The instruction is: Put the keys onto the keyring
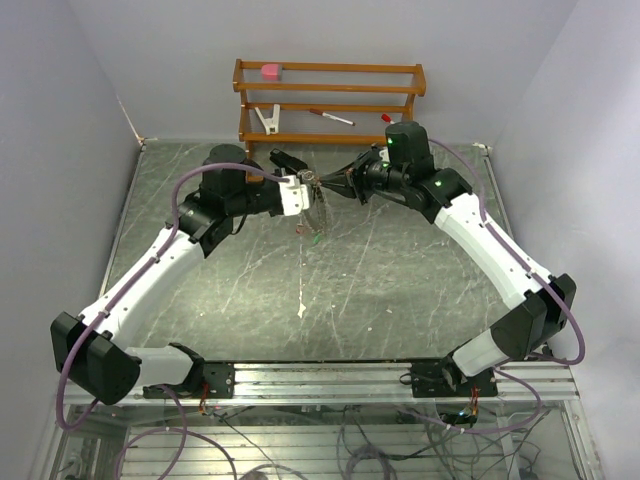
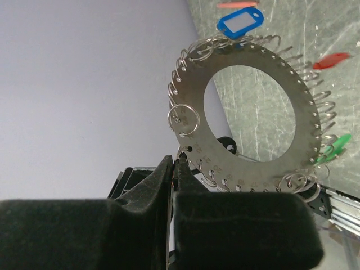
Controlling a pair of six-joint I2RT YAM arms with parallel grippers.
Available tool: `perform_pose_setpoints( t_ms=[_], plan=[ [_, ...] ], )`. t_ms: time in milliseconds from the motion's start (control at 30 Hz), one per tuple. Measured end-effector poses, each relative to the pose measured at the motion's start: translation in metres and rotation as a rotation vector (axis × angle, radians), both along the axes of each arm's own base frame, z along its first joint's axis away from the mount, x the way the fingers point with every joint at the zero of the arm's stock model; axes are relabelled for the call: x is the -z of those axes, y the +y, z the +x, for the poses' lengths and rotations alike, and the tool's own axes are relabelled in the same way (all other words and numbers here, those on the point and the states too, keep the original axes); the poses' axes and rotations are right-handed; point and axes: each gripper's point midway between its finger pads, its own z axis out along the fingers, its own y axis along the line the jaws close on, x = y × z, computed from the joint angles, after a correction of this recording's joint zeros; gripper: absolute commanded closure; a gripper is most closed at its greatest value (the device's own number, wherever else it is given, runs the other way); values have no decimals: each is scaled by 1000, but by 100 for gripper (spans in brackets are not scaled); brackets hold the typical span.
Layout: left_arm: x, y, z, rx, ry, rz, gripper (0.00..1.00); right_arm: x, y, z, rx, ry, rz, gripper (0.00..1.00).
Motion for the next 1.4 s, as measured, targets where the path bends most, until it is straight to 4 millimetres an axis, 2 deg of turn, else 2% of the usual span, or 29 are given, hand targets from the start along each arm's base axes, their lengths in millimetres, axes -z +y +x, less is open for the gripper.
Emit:
perform_pose_setpoints(
  t_ms=[200,433,533,733,1100,1133,1167,1267,1400],
  plan=[
    [9,1,0,0,-51,51,90,5,3,1,-1,13,21,100],
    [33,5,1,-3,-111,129,91,11,8,-5,-25,44,68,100],
    [35,6,3,-9,-140,137,91,10,10,-5,-33,47,84,100],
    [25,10,8,-47,-215,118,91,-1,15,-5,-54,27,139,100],
    [31,14,17,-95,-260,118,90,6,20,-5,-58,60,201,100],
    [30,15,17,-98,-259,115,88,6,20,-5,-57,59,205,100],
    [30,15,17,-100,-256,113,79,5,20,-6,-56,58,210,100],
    [29,14,16,-103,-236,99,63,5,19,-8,-58,60,222,100],
    [34,14,12,-106,-179,92,62,-8,20,-13,-79,33,254,100]
  ],
)
